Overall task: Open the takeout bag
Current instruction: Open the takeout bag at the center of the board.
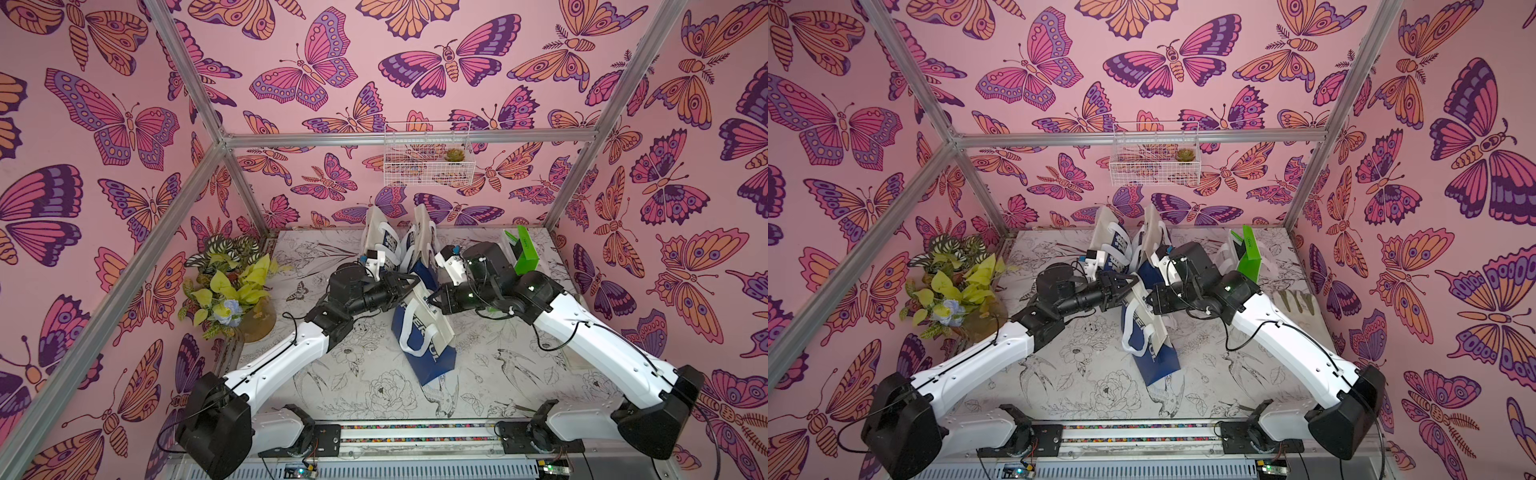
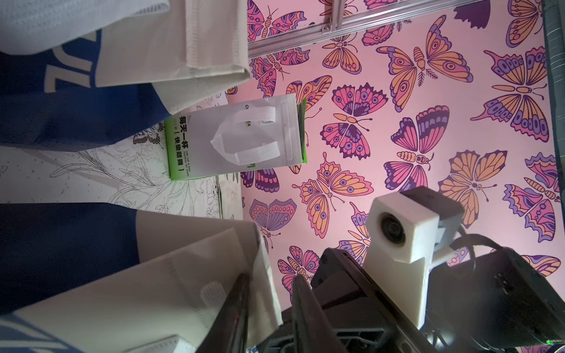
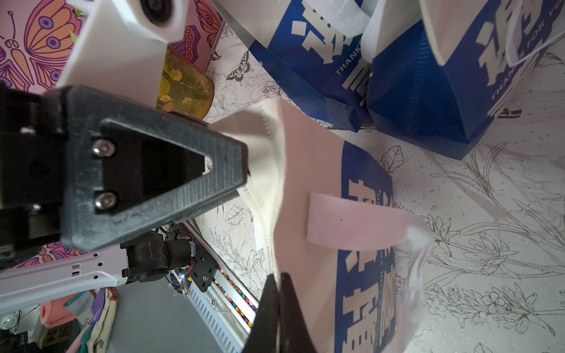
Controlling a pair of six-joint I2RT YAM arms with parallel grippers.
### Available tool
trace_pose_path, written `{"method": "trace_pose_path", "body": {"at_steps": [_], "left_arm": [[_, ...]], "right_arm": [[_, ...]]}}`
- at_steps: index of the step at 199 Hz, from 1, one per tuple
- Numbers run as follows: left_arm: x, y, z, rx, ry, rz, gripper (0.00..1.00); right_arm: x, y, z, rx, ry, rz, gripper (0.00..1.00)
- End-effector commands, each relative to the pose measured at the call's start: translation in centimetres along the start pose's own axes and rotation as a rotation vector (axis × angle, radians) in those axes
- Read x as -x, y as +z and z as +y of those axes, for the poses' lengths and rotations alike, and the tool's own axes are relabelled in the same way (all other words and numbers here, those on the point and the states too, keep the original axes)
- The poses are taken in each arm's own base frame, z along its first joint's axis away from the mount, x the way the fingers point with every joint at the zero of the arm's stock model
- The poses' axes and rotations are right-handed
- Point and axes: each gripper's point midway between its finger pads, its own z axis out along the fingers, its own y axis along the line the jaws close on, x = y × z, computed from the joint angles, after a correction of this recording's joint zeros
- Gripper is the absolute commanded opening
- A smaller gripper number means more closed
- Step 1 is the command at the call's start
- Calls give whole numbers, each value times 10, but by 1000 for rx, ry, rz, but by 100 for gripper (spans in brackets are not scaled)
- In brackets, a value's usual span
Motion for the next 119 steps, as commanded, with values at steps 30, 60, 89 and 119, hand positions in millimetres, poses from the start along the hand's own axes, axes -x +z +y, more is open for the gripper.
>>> {"method": "trace_pose_path", "body": {"at_steps": [30,60,89,119], "left_arm": [[-2,15,-5,-35,28,41,11],[0,8,0,47,42,24,0],[0,-18,-6,146,74,-29,0],[-16,-36,-2,241,103,-46,0]], "right_arm": [[3,-14,9,15,-6,-10,0],[9,-24,0,-63,-28,-30,0],[22,-36,-13,-186,-57,-53,0],[19,-32,-13,-243,-106,-66,0]]}}
